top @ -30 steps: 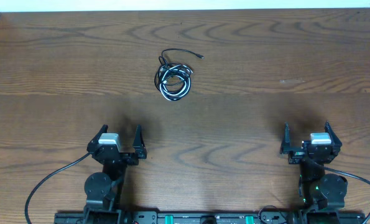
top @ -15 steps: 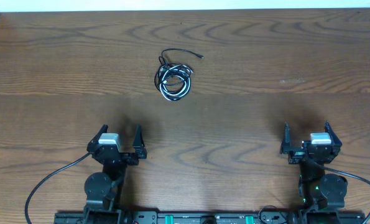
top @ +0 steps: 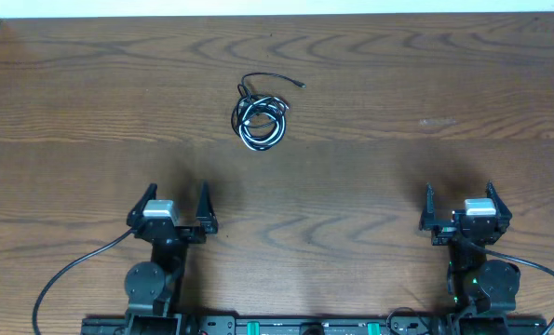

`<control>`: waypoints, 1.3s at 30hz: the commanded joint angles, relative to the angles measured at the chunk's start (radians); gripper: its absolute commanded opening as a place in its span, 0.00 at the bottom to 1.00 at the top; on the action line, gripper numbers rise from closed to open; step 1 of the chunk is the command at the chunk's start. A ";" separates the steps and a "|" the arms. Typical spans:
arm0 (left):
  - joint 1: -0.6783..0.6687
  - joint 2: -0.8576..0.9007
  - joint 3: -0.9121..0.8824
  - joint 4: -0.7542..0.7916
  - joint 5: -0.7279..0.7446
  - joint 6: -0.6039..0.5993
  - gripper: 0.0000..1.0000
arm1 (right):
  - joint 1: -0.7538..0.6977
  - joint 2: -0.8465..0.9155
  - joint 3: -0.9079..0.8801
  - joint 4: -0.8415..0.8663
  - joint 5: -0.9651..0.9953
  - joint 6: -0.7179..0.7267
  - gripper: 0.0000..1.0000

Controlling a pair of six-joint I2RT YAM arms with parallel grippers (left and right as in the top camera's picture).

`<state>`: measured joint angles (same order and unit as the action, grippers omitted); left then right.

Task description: Untangle cables

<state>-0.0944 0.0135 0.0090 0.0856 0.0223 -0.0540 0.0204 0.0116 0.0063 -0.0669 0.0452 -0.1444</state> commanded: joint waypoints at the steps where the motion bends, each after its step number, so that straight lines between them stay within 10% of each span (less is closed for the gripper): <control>1: 0.000 -0.003 -0.005 0.157 -0.016 0.009 0.98 | -0.006 0.001 0.000 -0.003 0.016 -0.014 0.99; 18: 0.000 -0.003 0.087 0.792 -0.016 -0.025 0.98 | -0.006 0.001 0.000 -0.003 0.015 -0.014 0.99; 26: 0.000 0.010 0.286 0.758 -0.016 0.002 0.98 | -0.006 0.001 0.000 -0.003 0.016 -0.014 0.99; 39: -0.001 0.257 0.558 0.251 -0.003 -0.056 0.98 | -0.006 0.001 0.000 -0.003 0.016 -0.014 0.99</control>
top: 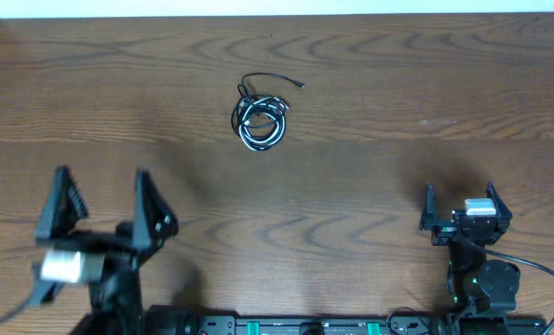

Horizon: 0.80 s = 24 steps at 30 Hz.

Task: Untangle cables
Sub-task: 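Raise the left arm and move its gripper toward the cable bundle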

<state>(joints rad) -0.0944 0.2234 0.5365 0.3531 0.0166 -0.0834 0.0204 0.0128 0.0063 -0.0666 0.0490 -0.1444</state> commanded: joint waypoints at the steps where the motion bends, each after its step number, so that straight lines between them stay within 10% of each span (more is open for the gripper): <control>1: -0.001 0.068 0.034 -0.023 0.002 -0.027 0.98 | -0.006 0.000 0.000 -0.004 0.012 -0.014 0.99; 12: 0.000 0.233 0.063 -0.093 0.108 -0.027 0.98 | -0.006 0.000 0.000 -0.004 0.012 -0.014 0.99; 24: 0.000 0.529 0.560 -0.687 0.108 -0.026 0.98 | -0.006 0.000 0.000 -0.004 0.011 -0.014 0.99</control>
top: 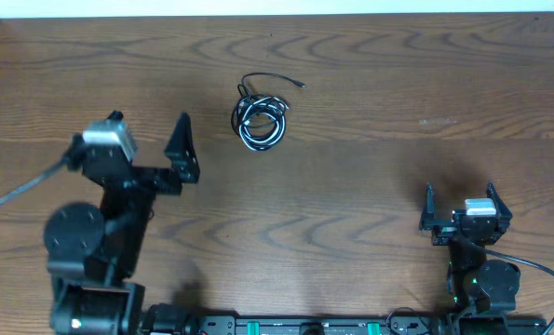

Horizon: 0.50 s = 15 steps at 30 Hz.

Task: Untangle cables
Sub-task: 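Raise the left arm and move its gripper toward the cable bundle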

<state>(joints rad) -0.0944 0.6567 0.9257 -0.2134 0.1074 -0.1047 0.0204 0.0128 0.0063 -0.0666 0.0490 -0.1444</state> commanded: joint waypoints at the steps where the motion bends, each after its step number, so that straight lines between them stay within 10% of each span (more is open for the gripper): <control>1: 0.000 0.135 0.233 -0.183 0.017 -0.005 0.98 | -0.006 0.000 0.000 -0.004 0.012 -0.014 0.99; 15: -0.001 0.678 0.727 -0.983 0.023 -0.005 0.98 | -0.006 0.000 0.000 -0.004 0.011 -0.014 0.99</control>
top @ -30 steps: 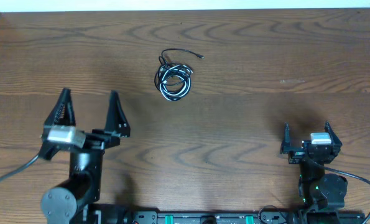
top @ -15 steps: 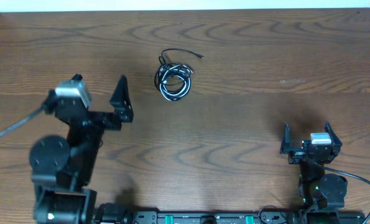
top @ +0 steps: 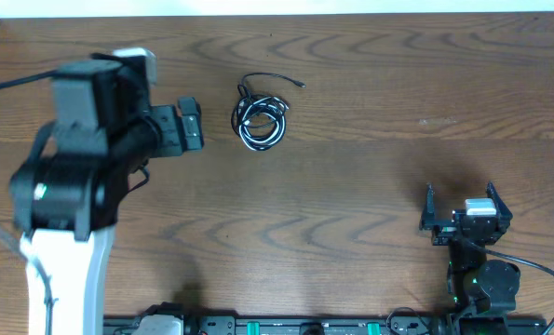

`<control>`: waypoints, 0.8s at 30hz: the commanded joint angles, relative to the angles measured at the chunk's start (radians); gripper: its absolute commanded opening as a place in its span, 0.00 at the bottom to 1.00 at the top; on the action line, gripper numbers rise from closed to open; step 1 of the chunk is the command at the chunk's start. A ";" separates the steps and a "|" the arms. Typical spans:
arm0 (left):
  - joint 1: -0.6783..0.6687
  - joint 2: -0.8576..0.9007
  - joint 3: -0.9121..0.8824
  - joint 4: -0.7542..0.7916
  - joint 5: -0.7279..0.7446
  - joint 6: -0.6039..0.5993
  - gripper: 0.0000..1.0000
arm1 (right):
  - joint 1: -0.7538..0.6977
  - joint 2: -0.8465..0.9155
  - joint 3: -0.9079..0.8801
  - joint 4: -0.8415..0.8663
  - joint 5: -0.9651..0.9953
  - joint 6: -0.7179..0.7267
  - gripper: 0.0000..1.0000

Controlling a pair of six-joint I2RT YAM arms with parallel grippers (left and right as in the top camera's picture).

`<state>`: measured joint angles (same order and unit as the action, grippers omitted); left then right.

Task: Untangle cables
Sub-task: 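Raise the left arm and move its gripper toward the cable bundle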

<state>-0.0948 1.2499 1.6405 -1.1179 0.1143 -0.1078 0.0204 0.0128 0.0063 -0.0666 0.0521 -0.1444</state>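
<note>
A small tangle of black and white cables [top: 260,123] lies on the wooden table [top: 370,140], left of centre toward the far side, with a thin black tail curving off to its upper right. My left gripper [top: 191,127] is raised high and sits just left of the tangle, pointing toward it, its fingers apart and holding nothing. Near the front right edge, my right gripper [top: 459,203] rests open and empty, far from the cables.
The left arm's body [top: 72,177] looms large over the left part of the table. A pale wall strip [top: 277,6] runs along the far edge. The arm mounts line the front edge.
My left arm has risen further and swung toward the far side, so its gripper is now close to the left of the tangle. The cables and the right arm have not moved.
Both grippers first rested open at the front edge, with the tangle untouched at the far middle. The left arm then lifted off its rest, stood higher and nearer the tangle, and now has its gripper beside it. The right arm stayed parked.
</note>
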 commanded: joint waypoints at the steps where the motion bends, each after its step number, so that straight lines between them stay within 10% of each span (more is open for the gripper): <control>1: 0.000 0.111 0.012 -0.113 0.016 -0.002 0.98 | -0.006 0.000 0.000 -0.004 0.009 -0.014 0.99; 12: 0.000 0.335 -0.003 -0.276 0.018 -0.090 0.98 | -0.006 0.000 0.000 -0.004 0.009 -0.014 0.99; 15: 0.000 0.374 -0.003 -0.317 0.017 -0.089 0.77 | -0.006 0.000 0.000 -0.004 0.009 -0.014 0.99; 18: 0.000 0.399 -0.003 -0.334 0.017 -0.089 0.08 | -0.006 0.000 0.000 -0.004 0.008 -0.014 0.99; 24: 0.000 0.404 -0.004 -0.334 0.016 -0.089 0.07 | -0.006 0.000 0.000 -0.004 0.009 -0.014 0.99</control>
<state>-0.0948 1.6516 1.6424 -1.4570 0.1291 -0.1871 0.0204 0.0132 0.0063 -0.0666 0.0525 -0.1444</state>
